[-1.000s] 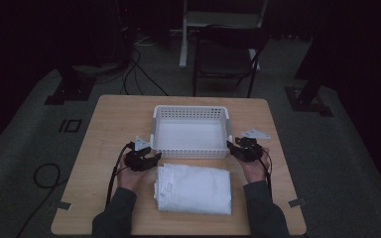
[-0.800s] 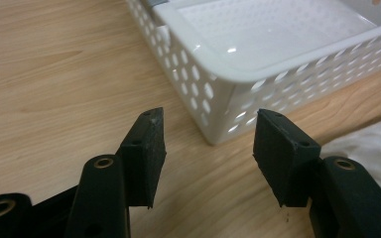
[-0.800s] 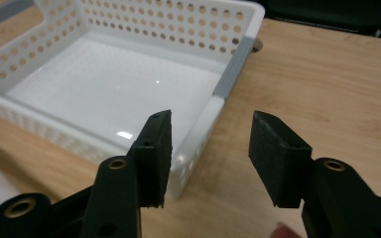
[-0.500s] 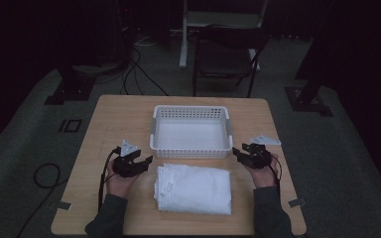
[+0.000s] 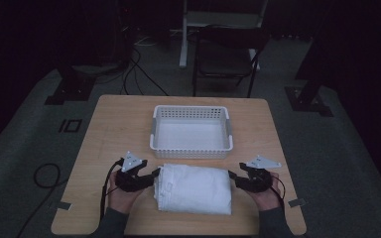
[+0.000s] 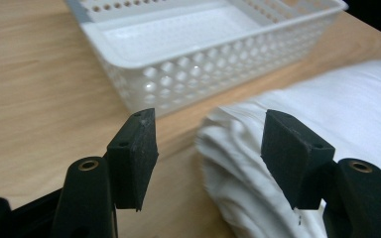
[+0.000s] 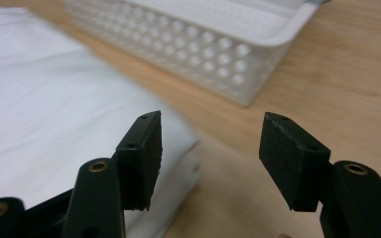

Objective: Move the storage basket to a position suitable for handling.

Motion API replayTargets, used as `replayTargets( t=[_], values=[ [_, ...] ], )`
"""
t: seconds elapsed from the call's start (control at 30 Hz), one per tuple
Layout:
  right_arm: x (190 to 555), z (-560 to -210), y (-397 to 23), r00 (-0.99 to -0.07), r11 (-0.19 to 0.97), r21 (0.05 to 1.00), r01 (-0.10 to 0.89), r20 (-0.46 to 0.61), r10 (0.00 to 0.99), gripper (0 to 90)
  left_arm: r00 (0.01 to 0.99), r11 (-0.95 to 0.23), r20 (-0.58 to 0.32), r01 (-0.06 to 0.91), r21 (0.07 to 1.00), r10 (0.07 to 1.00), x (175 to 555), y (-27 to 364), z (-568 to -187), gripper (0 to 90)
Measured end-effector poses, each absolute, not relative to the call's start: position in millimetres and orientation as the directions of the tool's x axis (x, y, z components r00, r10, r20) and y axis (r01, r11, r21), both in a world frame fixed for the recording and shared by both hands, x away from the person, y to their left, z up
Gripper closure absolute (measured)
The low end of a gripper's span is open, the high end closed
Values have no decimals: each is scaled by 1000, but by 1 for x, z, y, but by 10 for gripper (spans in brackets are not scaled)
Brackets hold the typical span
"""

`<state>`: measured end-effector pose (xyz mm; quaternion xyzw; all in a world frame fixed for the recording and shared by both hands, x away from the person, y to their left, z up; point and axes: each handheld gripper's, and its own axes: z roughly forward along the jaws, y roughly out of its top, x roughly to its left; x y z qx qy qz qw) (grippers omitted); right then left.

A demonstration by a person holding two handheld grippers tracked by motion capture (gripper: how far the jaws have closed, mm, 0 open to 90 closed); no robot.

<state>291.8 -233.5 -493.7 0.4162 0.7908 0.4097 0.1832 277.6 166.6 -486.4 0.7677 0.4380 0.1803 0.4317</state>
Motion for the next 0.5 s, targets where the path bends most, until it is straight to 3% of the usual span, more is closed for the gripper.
replayTargets(
  t=[0.3,0.5],
  values=[
    [258,-499,-220,-653,371,766,525,83,753,412,602,-293,-121,542,787,790,250,151,-501,383],
    [257,-513,-214,-666,408,729,550,87,741,450,617,-329,-117,560,760,778,247,145,-516,397]
  ],
)
